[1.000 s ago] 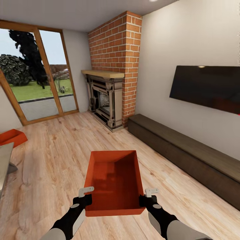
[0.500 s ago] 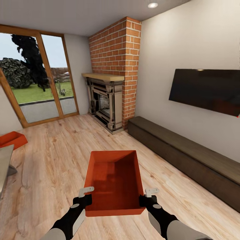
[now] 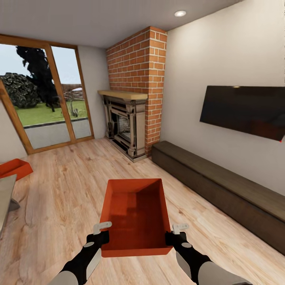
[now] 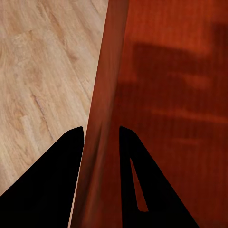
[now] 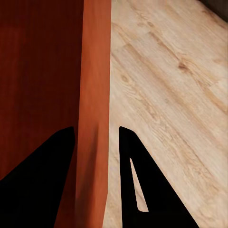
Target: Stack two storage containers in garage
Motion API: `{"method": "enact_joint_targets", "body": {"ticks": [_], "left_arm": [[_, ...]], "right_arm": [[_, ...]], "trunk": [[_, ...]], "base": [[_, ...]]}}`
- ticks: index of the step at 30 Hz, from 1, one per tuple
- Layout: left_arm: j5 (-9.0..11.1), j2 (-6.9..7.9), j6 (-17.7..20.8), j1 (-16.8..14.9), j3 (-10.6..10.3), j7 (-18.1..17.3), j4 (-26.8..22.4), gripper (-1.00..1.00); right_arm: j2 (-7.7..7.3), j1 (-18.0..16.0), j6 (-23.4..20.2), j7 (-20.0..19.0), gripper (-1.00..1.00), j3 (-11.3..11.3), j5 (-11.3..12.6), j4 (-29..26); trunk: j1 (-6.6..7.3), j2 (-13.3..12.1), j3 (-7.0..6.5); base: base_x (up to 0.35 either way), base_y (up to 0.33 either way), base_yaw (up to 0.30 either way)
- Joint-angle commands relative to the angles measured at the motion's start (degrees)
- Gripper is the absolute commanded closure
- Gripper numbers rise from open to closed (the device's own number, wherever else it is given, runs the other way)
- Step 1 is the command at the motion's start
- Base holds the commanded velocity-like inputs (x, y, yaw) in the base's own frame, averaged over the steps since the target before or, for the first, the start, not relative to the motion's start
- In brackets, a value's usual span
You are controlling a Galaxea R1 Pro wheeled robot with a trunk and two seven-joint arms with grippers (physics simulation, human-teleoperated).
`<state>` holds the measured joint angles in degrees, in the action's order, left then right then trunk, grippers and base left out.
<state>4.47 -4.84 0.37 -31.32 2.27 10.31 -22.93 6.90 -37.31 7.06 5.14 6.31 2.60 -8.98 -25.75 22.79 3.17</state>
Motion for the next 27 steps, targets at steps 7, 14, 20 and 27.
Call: {"method": "enact_joint_targets", "body": {"ticks": [7,14,20,27], "left_arm": [[-0.4,0.01,0.1,-0.1,0.8,0.3,-1.2,1.00],[-0.4,-0.02,0.1,-0.1,0.8,0.3,-1.2,1.00],[-0.4,0.00,0.1,-0.1,0.8,0.3,-1.2,1.00],[-0.4,-0.07,0.1,-0.1,0.8,0.3,-1.2,1.00]], "right_arm": [[-0.05,0.0,0.2,0.8,1.00,-0.3,0.6,0.3],[-0.05,0.0,0.2,0.8,1.00,-0.2,0.6,0.3],[-0.05,0.0,0.2,0.8,1.00,-0.2,0.6,0.3],[-0.05,0.0,0.2,0.8,1.00,-0.2,0.6,0.3]], "trunk": [[-0.04,0.1,-0.50],[-0.04,0.1,-1.13],[-0.04,0.1,-1.67],[-0.04,0.1,-2.30]], "base": [[0.000,0.000,0.000],[0.000,0.000,0.000],[0.000,0.000,0.000],[0.000,0.000,0.000]]}}
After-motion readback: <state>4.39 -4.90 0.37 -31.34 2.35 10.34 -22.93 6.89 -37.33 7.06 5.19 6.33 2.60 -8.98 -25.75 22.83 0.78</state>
